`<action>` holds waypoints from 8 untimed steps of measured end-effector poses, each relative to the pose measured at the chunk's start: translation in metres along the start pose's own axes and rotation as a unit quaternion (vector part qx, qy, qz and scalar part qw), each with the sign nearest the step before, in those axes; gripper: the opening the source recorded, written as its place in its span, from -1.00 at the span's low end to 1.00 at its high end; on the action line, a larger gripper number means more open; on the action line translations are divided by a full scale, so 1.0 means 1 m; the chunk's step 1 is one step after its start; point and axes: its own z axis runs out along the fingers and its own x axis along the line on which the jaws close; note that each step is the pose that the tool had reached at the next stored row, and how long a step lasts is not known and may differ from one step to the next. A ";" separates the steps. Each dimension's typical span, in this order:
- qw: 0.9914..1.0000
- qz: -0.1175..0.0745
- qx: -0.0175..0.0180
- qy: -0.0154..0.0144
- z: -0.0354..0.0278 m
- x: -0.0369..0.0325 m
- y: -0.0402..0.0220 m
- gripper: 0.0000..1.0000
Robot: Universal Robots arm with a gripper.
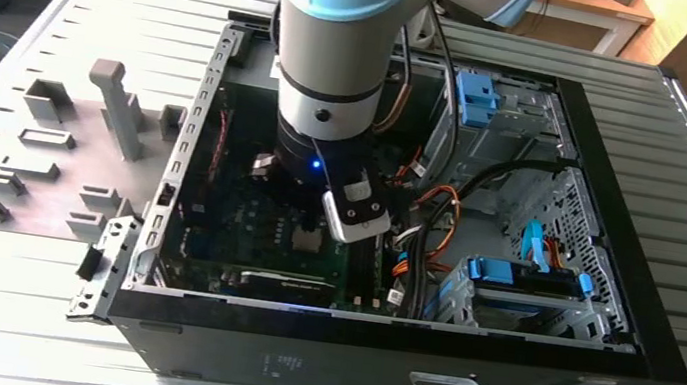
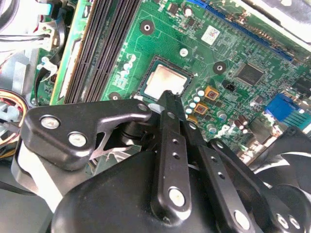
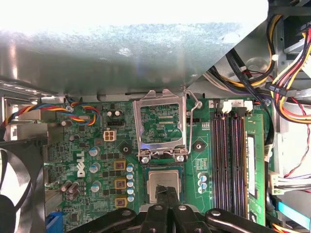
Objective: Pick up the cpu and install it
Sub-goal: 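Close the cpu cover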
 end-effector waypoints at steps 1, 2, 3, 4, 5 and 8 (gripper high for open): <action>1.000 0.000 0.000 0.000 0.0000 0.0000 0.0000 -0.79; 1.000 0.000 0.000 0.000 0.0000 -0.0001 0.0000 -0.79; 1.000 0.000 0.000 0.000 0.0000 -0.0003 0.0000 -0.79; 1.000 0.000 0.000 0.000 0.0000 -0.0005 0.0000 -0.79; 1.000 0.000 0.000 0.000 0.0000 -0.0005 0.0000 -0.79; 1.000 0.000 0.000 0.000 0.0002 -0.0028 0.0002 -0.79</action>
